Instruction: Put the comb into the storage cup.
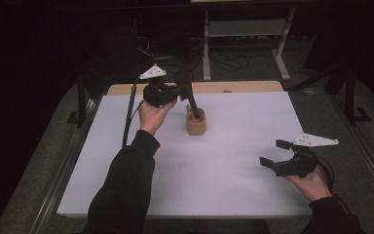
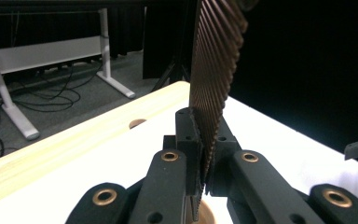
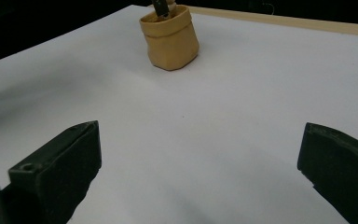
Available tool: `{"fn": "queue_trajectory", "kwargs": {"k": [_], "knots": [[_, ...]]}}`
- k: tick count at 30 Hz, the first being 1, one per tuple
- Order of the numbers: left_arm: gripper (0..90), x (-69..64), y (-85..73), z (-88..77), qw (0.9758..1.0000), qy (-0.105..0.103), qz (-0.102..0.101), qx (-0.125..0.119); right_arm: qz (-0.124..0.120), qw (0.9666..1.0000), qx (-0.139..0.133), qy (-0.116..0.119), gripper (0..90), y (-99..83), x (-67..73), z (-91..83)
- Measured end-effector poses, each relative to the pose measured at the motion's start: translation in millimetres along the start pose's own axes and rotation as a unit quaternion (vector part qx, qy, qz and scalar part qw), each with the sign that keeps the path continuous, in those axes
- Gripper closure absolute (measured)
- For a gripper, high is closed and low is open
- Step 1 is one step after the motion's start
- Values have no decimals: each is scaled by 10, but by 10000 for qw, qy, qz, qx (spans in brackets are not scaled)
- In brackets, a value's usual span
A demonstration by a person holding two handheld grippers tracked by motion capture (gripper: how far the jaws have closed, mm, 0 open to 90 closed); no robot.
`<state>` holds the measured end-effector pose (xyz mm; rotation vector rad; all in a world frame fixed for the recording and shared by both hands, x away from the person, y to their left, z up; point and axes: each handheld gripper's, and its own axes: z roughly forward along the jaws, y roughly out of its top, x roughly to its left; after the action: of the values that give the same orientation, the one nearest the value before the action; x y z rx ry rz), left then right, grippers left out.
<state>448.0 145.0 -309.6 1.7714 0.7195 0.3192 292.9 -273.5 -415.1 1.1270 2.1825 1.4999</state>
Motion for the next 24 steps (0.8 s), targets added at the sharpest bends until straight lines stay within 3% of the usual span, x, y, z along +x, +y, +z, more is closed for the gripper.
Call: {"fn": "queue_trajectory", "kwargs": {"k": [14, 24], "knots": [[869, 30, -193, 100, 9999, 66, -40, 142, 47, 9999, -13, -138, 0, -81, -26, -99], [869, 107, -319, 139, 9994, -4, -333, 43, 36, 9999, 16, -121, 0, -92, -33, -102]]}}
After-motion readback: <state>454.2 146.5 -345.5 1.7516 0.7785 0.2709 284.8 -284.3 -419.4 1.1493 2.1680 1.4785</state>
